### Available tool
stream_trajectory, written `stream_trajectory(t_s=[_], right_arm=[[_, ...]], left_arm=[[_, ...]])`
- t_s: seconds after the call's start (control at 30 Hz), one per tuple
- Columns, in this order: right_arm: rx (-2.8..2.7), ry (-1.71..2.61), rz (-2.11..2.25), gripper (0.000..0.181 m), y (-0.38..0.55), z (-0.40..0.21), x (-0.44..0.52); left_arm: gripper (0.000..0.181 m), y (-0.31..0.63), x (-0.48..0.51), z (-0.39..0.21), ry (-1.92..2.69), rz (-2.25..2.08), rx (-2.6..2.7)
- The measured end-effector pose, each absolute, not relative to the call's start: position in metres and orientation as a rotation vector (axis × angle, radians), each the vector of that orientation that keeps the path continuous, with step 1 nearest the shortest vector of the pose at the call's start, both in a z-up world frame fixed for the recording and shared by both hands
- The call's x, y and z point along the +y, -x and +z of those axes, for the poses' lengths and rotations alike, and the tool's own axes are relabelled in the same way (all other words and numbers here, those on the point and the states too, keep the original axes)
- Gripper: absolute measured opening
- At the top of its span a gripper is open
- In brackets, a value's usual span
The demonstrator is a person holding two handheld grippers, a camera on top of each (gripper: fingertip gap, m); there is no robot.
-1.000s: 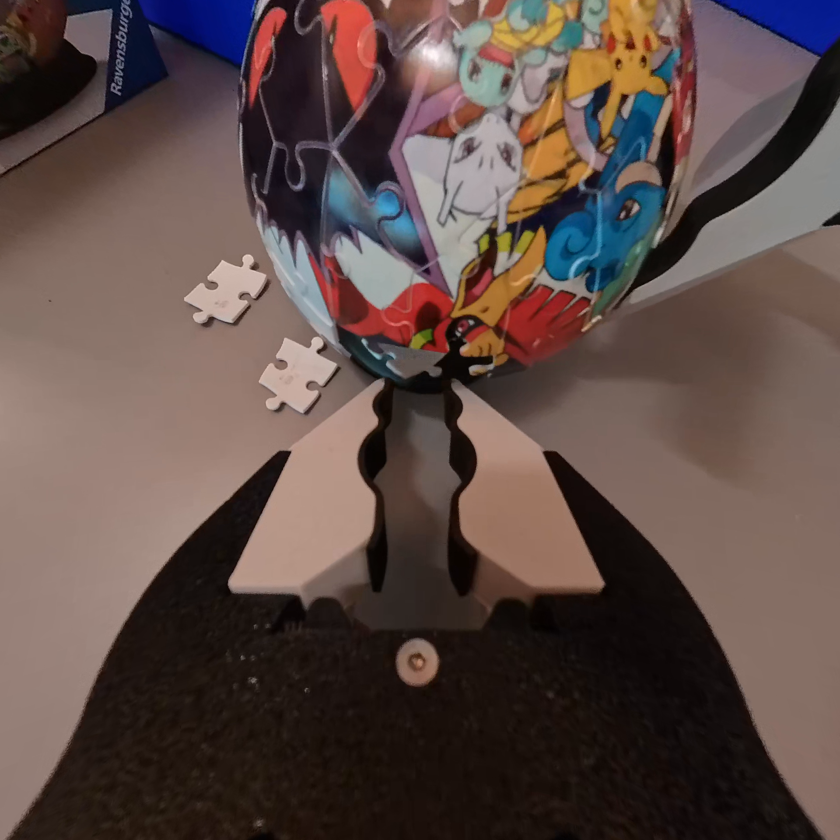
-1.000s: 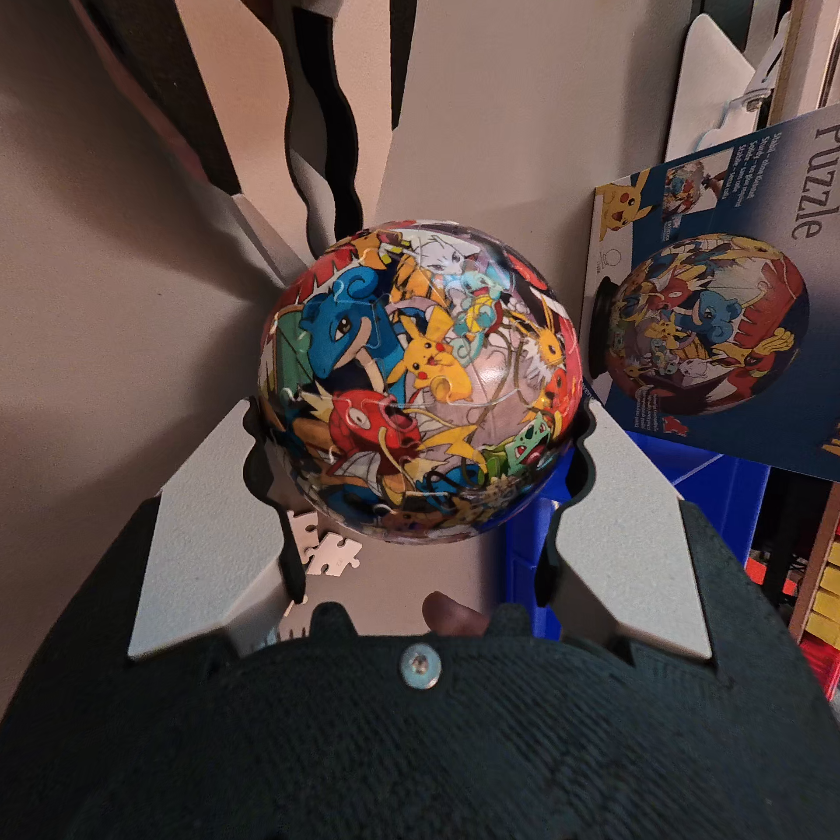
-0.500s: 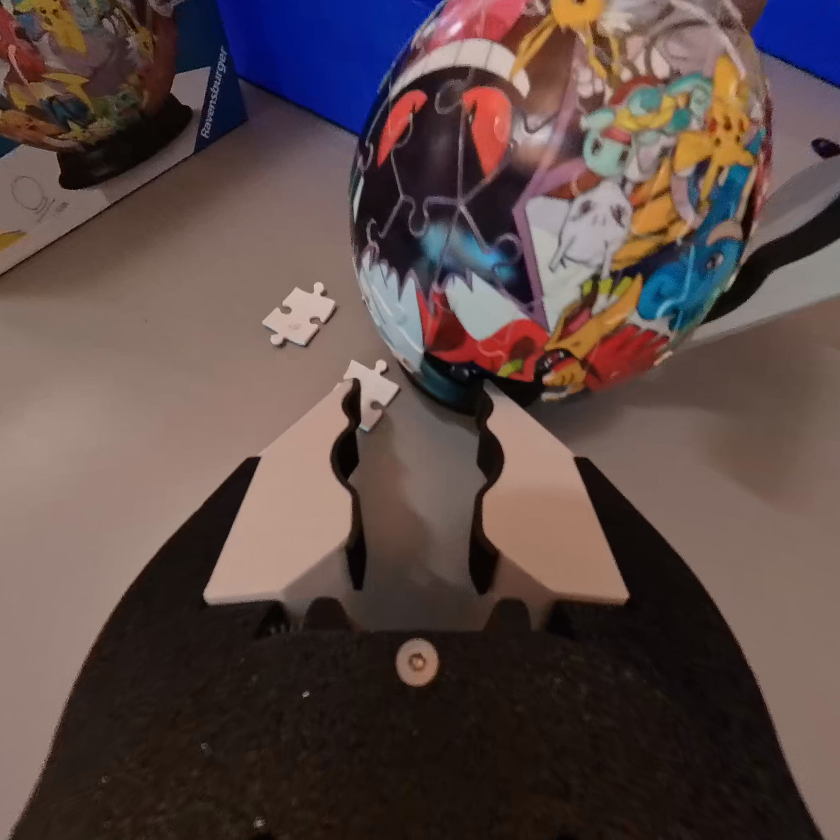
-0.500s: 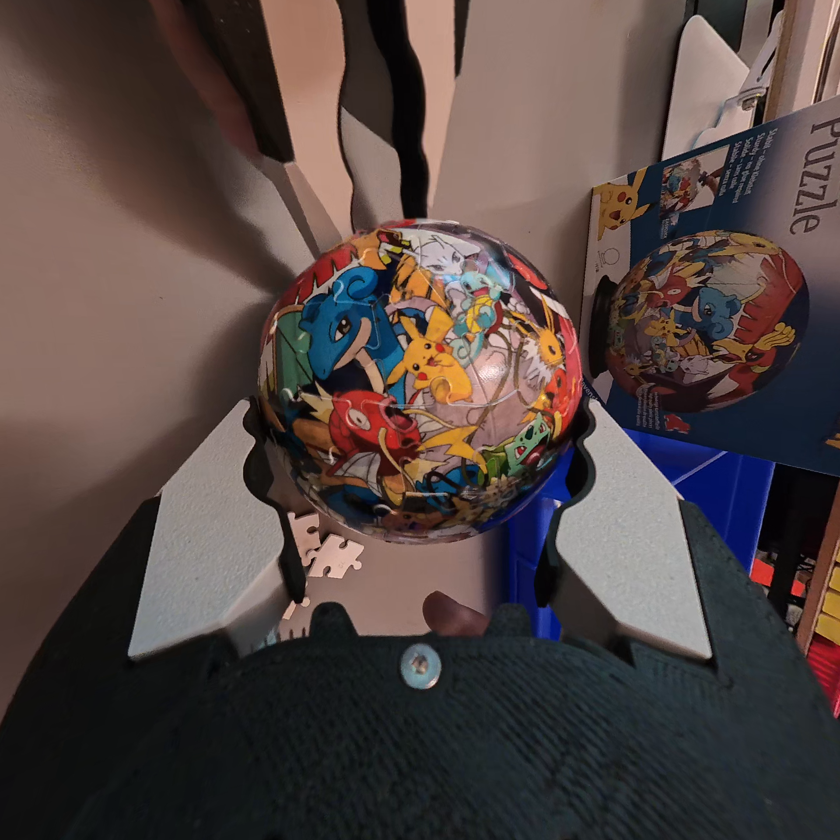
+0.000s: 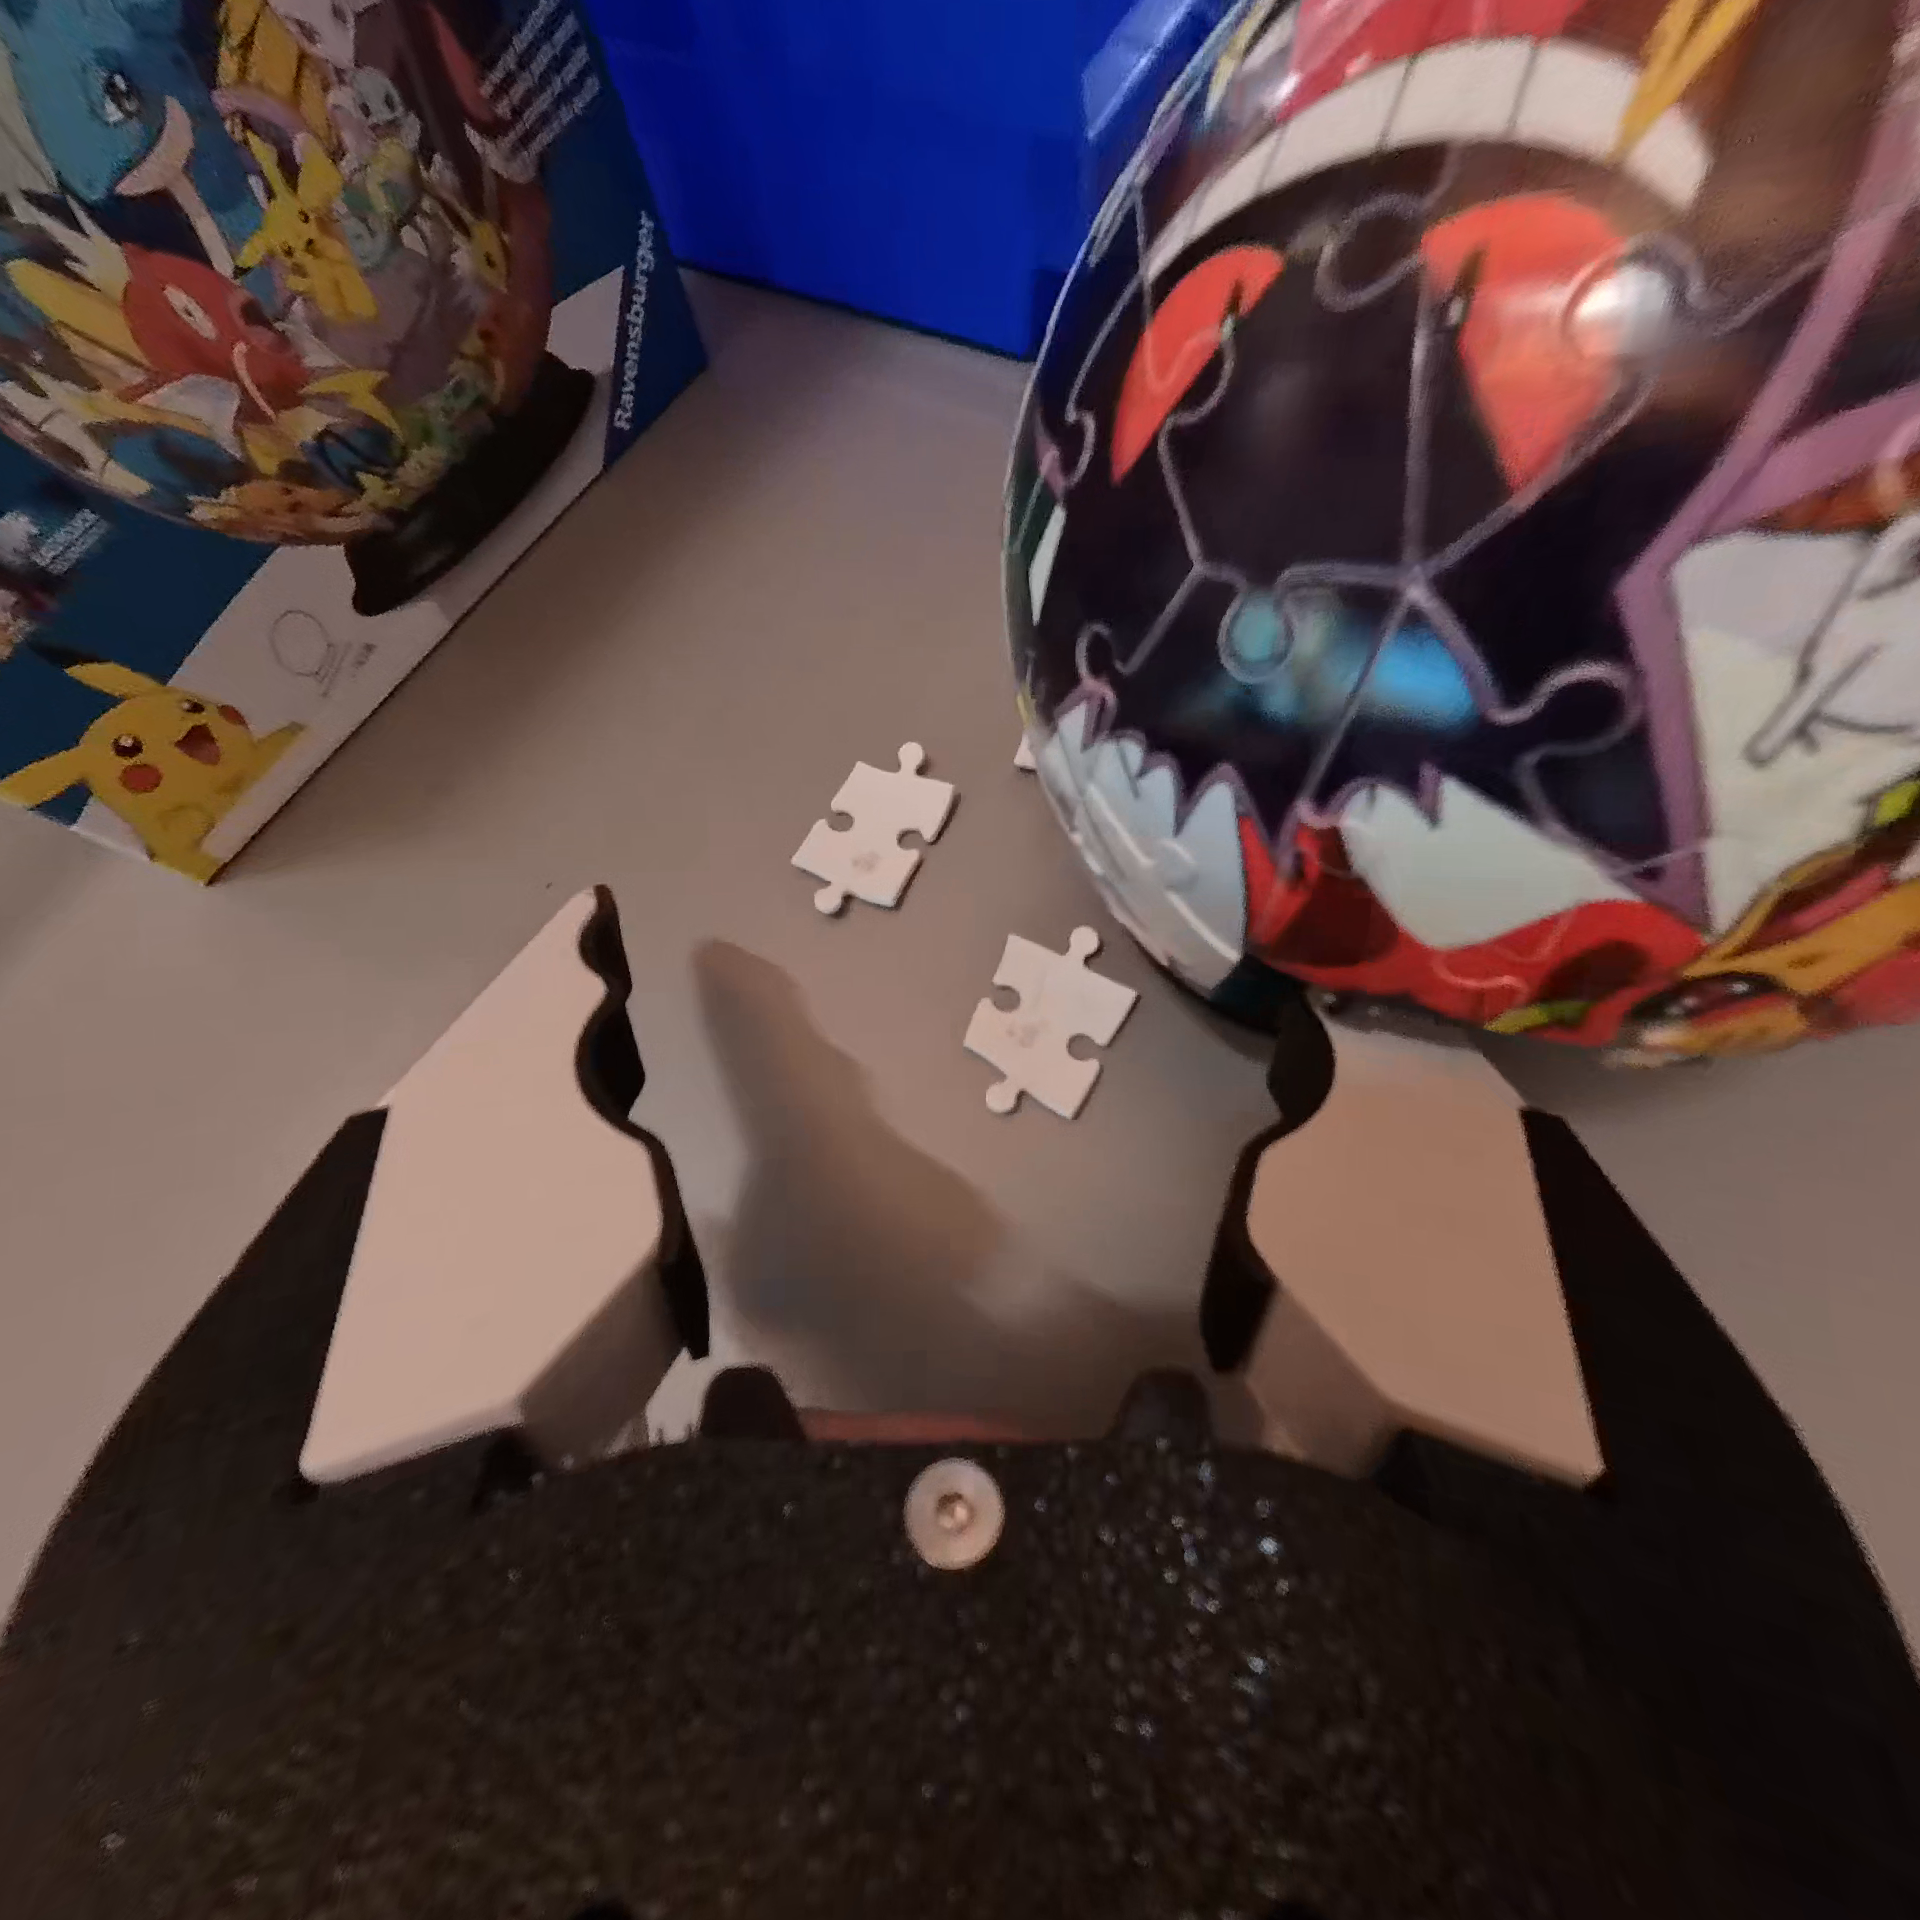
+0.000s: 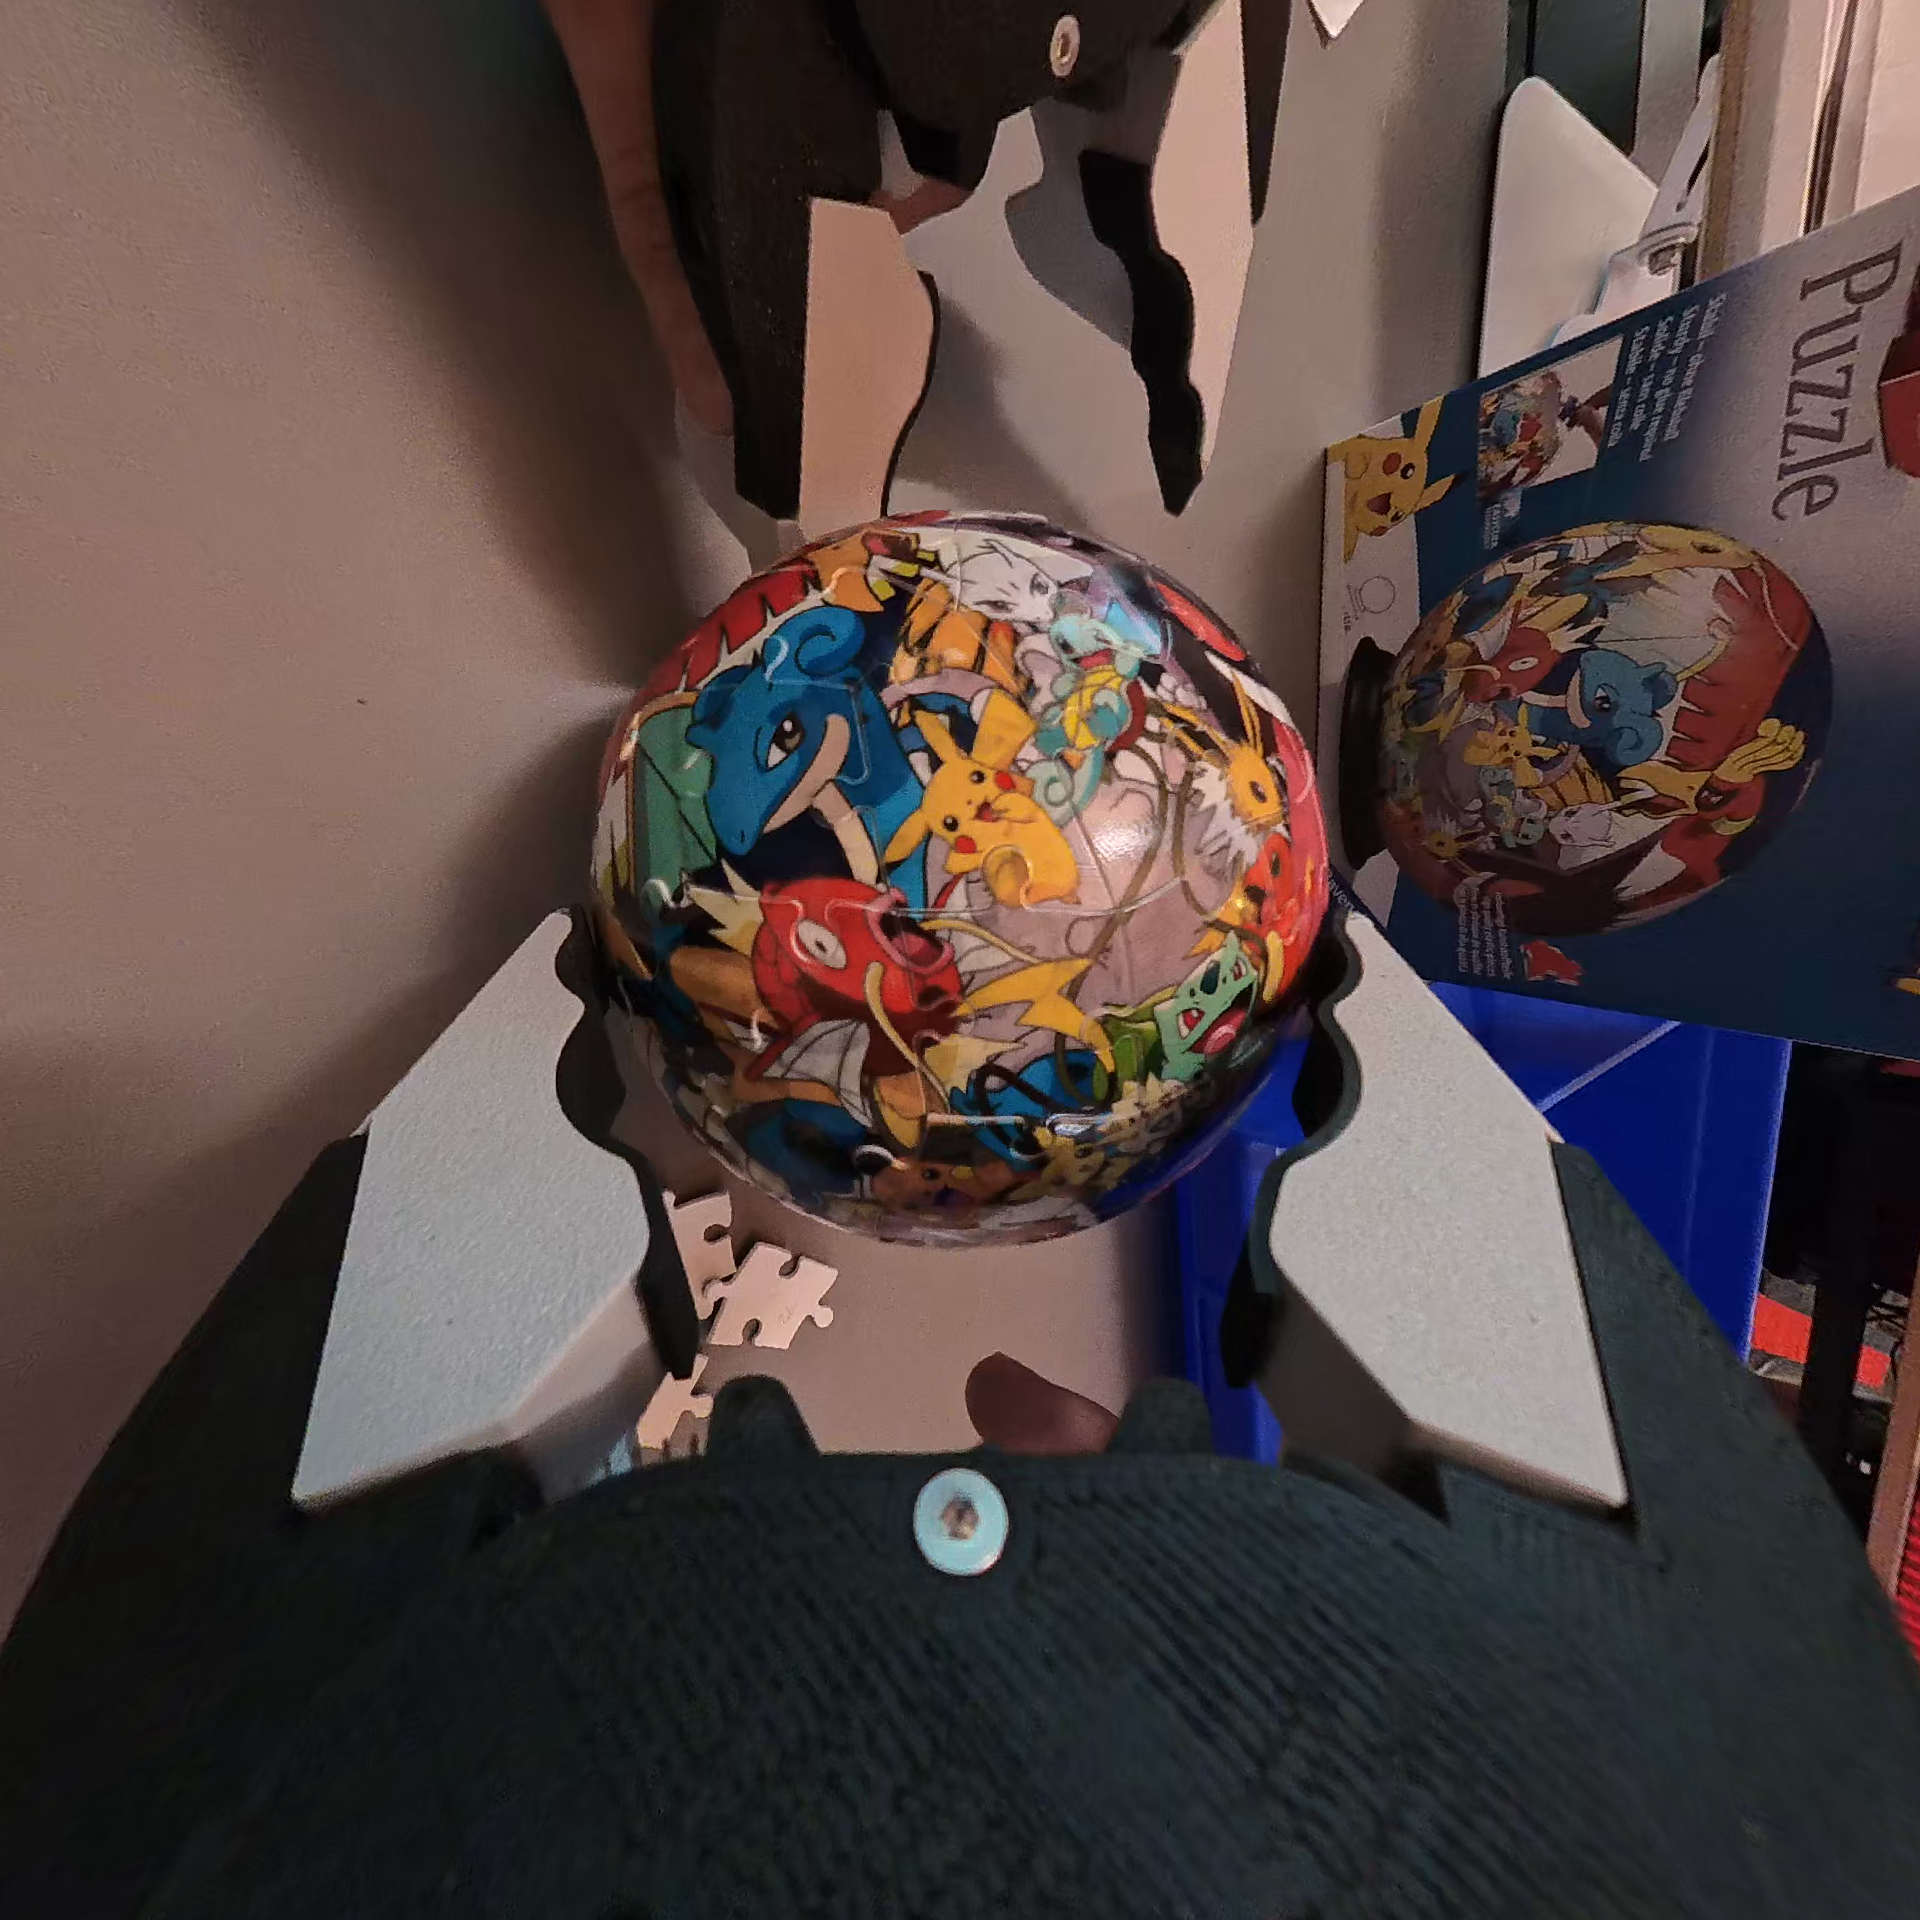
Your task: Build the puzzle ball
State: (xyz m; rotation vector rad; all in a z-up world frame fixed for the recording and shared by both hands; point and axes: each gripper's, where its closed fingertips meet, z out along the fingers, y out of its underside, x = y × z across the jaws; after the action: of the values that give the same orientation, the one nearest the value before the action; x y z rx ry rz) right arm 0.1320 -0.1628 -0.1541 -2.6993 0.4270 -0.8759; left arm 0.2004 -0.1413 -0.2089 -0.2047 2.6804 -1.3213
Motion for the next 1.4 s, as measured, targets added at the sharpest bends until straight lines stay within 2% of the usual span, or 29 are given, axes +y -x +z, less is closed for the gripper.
stream_trajectory(t_s=[0.4,0.5,0.73,1.03,1.4], right_arm=[[0.502,2.642,-0.916,0.132,-0.130,-0.152,-0.171],[0.523,2.607,-0.914,0.132,-0.129,-0.151,-0.173],[0.568,2.590,-0.895,0.132,-0.129,-0.150,-0.175],[0.621,2.480,-0.901,0.124,-0.128,-0.144,-0.161],[0.623,2.514,-0.894,0.124,-0.126,-0.146,-0.164]], left_arm=[[0.121,-0.196,-0.155,-0.208,0.217,-1.308,2.637],[0.112,-0.193,-0.160,-0.206,0.199,-1.316,2.616],[0.113,-0.195,-0.164,-0.207,0.213,-1.313,2.627],[0.113,-0.207,-0.137,-0.210,0.345,-1.231,2.672],[0.104,-0.206,-0.119,-0.220,0.401,-1.189,2.721]])
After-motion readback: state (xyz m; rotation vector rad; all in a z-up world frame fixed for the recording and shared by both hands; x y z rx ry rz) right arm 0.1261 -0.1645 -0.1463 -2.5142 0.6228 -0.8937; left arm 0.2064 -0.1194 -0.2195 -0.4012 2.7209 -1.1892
